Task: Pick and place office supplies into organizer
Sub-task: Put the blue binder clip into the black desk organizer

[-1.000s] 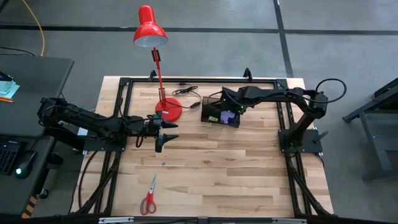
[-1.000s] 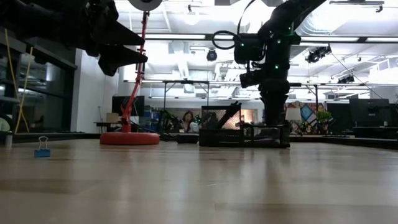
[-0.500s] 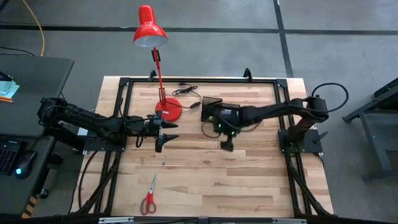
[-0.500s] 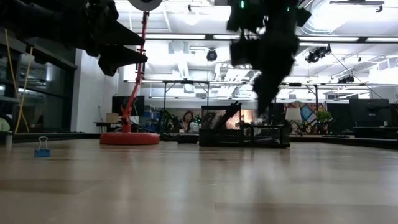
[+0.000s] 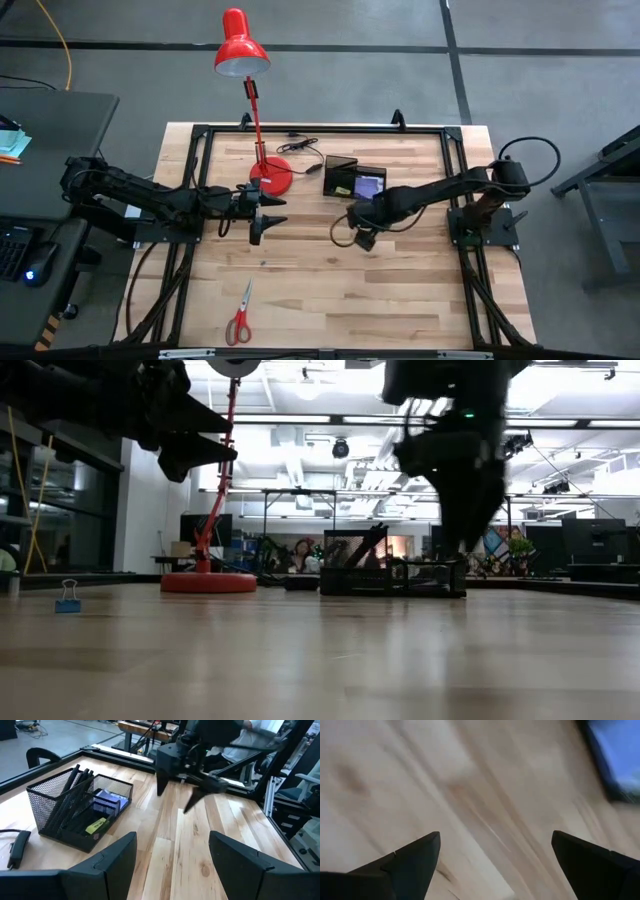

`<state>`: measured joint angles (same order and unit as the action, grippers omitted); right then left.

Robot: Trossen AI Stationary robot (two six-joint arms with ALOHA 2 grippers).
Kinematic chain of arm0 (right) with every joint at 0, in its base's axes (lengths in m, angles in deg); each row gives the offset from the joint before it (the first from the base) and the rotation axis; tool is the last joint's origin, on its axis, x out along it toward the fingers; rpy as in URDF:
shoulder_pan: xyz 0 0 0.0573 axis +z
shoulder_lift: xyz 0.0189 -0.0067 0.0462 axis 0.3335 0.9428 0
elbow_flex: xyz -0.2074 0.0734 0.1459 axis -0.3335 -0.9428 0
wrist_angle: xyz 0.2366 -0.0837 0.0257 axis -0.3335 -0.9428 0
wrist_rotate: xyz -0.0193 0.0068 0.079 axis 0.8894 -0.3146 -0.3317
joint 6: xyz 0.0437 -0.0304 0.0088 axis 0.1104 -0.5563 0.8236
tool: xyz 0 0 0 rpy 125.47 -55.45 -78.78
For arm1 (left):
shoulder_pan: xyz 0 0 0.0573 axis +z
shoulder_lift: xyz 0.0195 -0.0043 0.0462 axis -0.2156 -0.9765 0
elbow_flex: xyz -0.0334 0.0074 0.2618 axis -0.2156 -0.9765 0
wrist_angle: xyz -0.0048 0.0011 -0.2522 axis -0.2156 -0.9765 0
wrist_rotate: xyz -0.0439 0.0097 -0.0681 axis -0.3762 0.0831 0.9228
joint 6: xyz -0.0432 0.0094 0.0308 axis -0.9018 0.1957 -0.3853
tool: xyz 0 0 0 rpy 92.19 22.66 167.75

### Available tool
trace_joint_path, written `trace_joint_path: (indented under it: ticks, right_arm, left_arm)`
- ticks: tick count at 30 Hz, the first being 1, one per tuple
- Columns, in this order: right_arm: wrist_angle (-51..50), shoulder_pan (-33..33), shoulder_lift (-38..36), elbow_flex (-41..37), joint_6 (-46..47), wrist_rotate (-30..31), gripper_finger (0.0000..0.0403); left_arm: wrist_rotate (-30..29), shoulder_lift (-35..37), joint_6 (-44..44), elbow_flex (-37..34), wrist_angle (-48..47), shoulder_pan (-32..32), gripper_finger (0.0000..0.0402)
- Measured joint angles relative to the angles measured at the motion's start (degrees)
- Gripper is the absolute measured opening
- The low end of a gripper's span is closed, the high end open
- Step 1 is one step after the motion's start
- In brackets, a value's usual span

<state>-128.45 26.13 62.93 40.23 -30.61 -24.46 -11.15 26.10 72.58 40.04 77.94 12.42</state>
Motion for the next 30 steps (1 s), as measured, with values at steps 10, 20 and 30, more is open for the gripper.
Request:
trace_joint_path:
  ticks: [10, 20, 30]
  right_arm:
    - [11.34, 7.66, -17.39, -16.35, 11.35, 4.15, 0.0378]
    - [31.32, 12.24, -30.61, -37.39, 4.01, 2.32, 0.0378]
    - [46.61, 9.26, -39.39, -52.42, -10.85, 2.55, 0.0378]
  left_arm:
    - [0.0, 0.0, 0.0, 0.0, -0.04, 0.01, 0.0233]
    - [0.0, 0.0, 0.0, 0.0, 0.0, 0.02, 0.0233]
    - [0.0, 0.0, 0.0, 0.0, 0.01, 0.01, 0.0233]
